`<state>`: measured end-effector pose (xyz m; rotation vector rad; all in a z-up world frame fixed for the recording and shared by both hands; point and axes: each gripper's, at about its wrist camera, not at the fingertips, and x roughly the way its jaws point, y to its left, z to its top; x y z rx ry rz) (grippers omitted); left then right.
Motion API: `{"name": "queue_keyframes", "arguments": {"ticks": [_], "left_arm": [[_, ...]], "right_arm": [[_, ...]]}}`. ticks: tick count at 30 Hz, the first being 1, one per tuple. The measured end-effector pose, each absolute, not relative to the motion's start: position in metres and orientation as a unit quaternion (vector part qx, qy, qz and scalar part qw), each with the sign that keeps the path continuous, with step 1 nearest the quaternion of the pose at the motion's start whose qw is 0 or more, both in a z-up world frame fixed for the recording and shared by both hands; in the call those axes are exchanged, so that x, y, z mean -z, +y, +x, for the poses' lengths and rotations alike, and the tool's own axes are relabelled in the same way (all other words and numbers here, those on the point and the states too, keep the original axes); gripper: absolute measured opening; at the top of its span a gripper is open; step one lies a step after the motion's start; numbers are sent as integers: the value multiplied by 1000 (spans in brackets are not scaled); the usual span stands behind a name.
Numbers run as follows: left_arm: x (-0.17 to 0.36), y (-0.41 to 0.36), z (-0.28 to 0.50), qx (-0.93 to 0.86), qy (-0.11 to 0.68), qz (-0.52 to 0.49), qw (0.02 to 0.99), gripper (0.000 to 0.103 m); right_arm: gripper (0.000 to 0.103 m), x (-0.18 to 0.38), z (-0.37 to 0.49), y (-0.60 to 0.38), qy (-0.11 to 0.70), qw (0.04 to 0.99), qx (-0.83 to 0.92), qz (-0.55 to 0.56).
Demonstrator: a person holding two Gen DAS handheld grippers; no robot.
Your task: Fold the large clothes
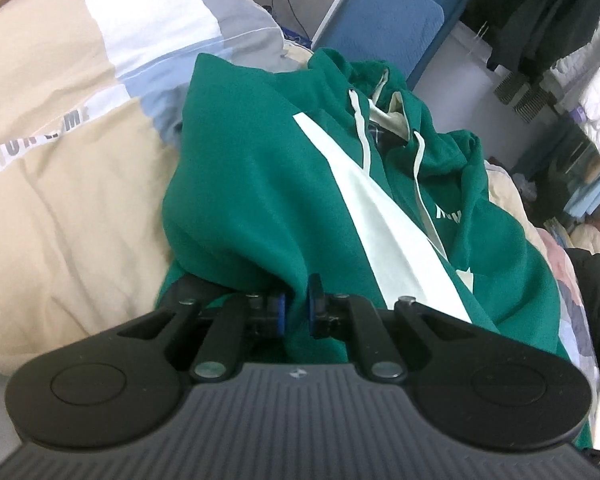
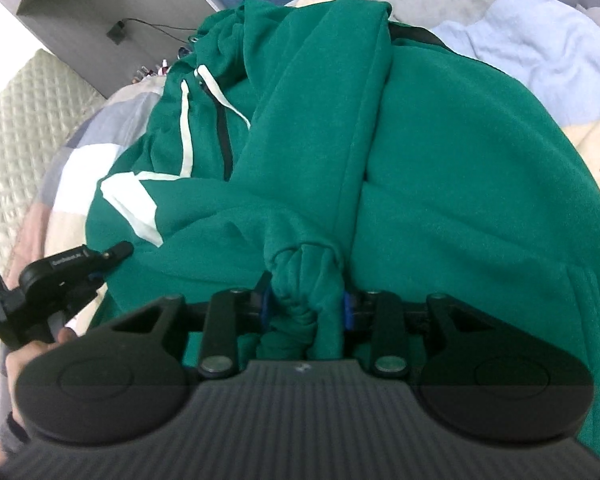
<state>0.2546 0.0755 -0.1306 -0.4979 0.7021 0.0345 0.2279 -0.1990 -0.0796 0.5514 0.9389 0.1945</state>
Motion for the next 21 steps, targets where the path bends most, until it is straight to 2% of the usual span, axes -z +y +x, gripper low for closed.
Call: {"name": "queue_keyframes", "arguments": {"ticks": [1,2,3,4,5,9,16,20,21], "left_arm": [[128,74,253,-17,341,-236,910,19],[126,74,253,-16,342,-232,911,31],[124,73,252,-14,341,-230,911,39],[120,72,249,-14,337,-229,913,51],[116,71,246,-18,328,-225,917,55],[93,63,231,-34,273,-186,943,55],[92,52,234,-13,262,-148,953,55],[90,50,233,-19,243,-138,960,55],[88,51,234,-19,238,-141,961,55]], "right_arm": [[38,78,229,-201,446,848,-95,269],[39,75,228,-203,446,847,-95,273],[45,72,226,-207,441,850,-95,273],[52,67,220,-212,431,857,-91,268],[56,61,217,-211,423,864,-87,259],[71,42,211,-206,391,888,-88,228],[72,15,195,-185,299,935,-131,139],[70,20,201,-170,307,928,-174,122],[65,24,205,-165,315,926,-177,112]]}}
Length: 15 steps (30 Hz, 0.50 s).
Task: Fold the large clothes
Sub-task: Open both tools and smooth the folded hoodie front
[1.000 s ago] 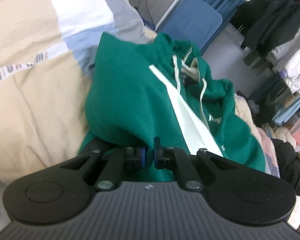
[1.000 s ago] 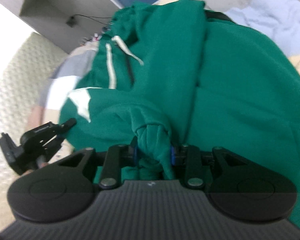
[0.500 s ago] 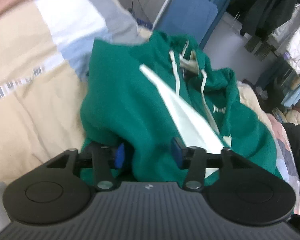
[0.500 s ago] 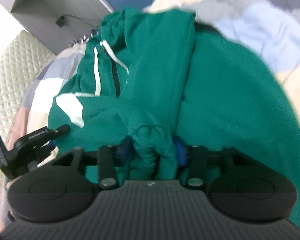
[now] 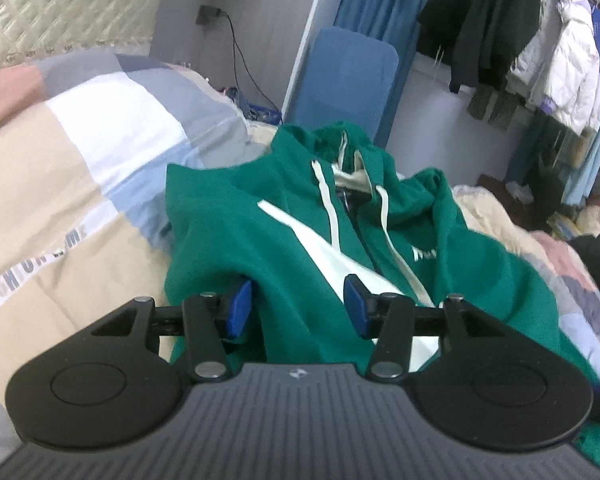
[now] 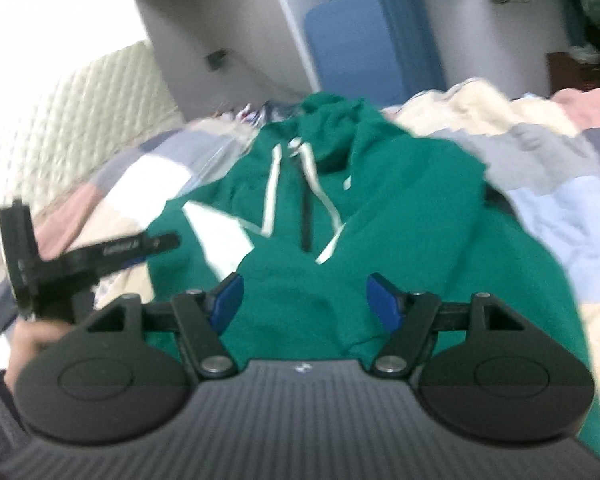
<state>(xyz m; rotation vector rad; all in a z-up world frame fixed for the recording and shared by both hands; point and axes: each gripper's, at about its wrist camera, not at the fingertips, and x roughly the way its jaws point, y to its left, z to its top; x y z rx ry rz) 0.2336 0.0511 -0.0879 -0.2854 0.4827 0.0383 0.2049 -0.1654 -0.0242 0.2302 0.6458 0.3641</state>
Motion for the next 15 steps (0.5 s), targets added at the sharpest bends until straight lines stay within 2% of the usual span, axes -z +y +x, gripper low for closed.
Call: {"name": "queue_keyframes", "arguments": {"ticks": [1,3,8,15], "left_arm": [[86,53,233,-18,231,-143,962,55],[80,55,230,-22,215,-140,966,55],[68,54,225,-11,188,-120,975,55],[111,28,253,43,271,-95,957,55]], "right_arm": [[60,29,209,-161,324,924,-177,103],[58,39,216,-155,340,920,-170,92],[56,57,234,-149,370,912,-154,84],[56,74,244,-137,395,906,-144,59]]}}
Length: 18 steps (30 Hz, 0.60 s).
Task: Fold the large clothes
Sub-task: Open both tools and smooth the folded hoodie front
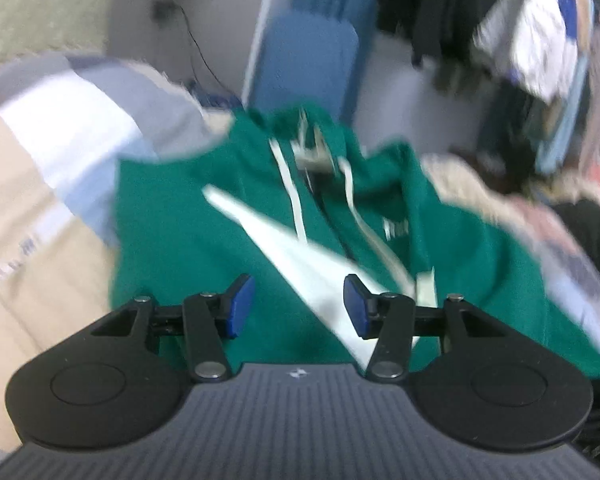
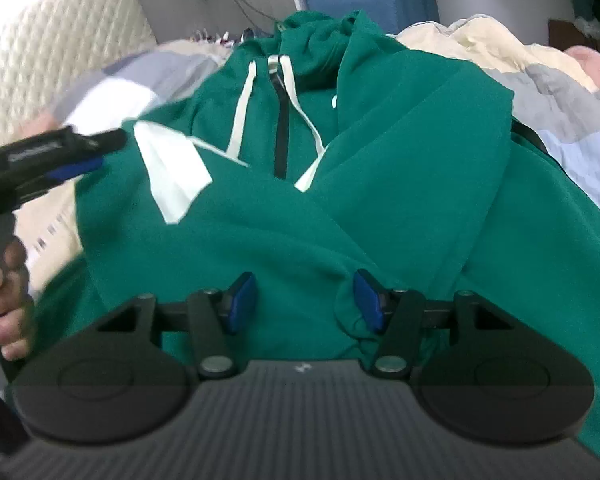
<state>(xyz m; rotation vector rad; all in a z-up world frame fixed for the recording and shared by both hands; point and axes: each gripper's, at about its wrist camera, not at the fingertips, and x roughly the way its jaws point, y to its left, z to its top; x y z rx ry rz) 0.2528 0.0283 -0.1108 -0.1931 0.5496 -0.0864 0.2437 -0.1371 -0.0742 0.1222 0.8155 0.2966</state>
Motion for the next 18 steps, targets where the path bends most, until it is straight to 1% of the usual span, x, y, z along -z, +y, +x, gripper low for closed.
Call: {"name": "queue_keyframes", "arguments": {"ticks": [2,6,7,10,12,14,18], "left_arm": [[125,22,261,44,308,-101,945,55],[137,13,266,41,335,-71,939,55],[137,14,266,37,337,-78,937,55],[128,19,265,36,340,-113,933,55],[118,18,260,35,337,-114,934,56],[106,19,252,32,325,-118,938,63],[85,18,233,33,308,-115,944,64]], "right_arm": [[56,75,243,-135,393,907,-141,49],[55,77,243,-136,395,907,-138,47],[55,78,244,-136,395,907,-136,48],[55,76,245,-136,393,909,-137,33],[55,76,245,-139,393,908,-138,47],[56,71,242,-140,389,909,-137,54],[56,60,234,-139,368,918,-138,44]]}}
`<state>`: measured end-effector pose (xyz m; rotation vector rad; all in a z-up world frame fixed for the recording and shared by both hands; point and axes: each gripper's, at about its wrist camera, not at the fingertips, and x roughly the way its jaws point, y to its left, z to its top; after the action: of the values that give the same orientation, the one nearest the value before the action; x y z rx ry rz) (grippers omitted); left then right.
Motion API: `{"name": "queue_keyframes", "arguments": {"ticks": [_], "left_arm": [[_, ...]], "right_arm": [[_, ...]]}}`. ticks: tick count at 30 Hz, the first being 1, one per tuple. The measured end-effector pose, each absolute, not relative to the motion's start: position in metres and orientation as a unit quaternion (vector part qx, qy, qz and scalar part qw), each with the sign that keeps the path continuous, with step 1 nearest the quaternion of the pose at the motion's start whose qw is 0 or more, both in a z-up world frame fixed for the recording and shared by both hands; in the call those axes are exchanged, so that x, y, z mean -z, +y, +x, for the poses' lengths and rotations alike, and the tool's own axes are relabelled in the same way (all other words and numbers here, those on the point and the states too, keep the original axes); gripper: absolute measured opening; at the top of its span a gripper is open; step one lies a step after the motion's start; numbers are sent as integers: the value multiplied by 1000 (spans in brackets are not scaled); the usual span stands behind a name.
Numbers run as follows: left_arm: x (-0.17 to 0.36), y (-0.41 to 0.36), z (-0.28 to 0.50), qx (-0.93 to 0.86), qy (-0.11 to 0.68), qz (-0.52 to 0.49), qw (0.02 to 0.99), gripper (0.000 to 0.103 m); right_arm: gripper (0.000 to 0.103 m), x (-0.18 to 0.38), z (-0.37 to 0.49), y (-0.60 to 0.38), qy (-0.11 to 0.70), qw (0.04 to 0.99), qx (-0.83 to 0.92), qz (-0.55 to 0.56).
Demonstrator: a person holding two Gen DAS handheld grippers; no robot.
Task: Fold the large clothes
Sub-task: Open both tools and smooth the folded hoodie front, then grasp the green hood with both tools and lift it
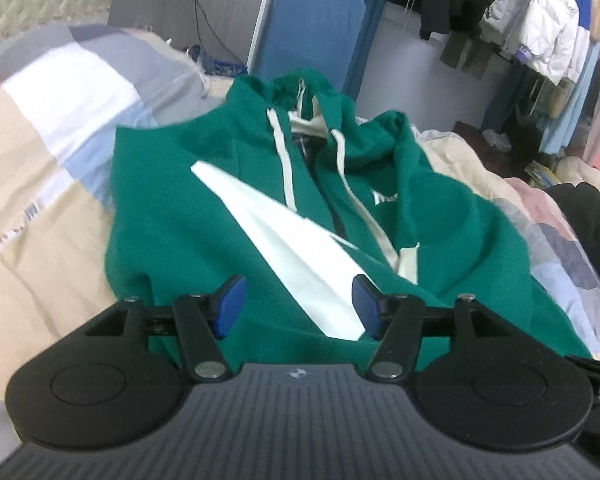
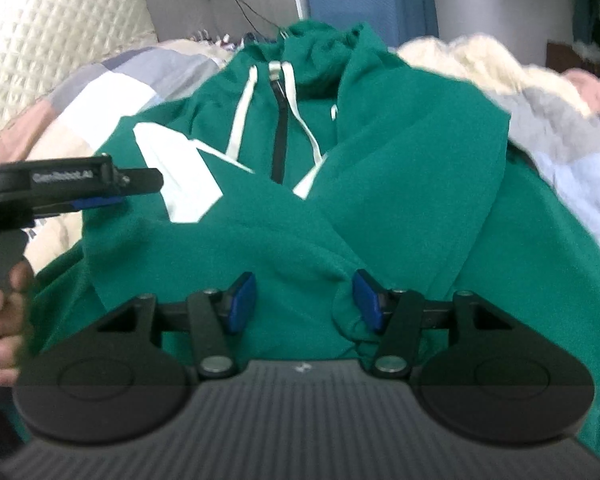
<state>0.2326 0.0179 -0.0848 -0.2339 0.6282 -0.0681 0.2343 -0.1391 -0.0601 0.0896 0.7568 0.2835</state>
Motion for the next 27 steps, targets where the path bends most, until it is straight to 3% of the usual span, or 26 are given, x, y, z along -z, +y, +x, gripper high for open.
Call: {"name": "queue_keyframes", "arguments": {"ticks": [9,14,23,27], "left_arm": [[33,7,193,44,271,-115,955,64],[6,2,216,59,272,-112,954,64],[-17,36,376,57,287,-149,944,66],[5,57,471,55,300,-158,939,67]], "right_arm": [[57,10,218,-154,326,929,-159,72],[57,-31,230,-170,288,940,-175,54],[58,-46,362,-168,283,944,-155,69],[75,-30,447,-154,269,947,-149,88]]}}
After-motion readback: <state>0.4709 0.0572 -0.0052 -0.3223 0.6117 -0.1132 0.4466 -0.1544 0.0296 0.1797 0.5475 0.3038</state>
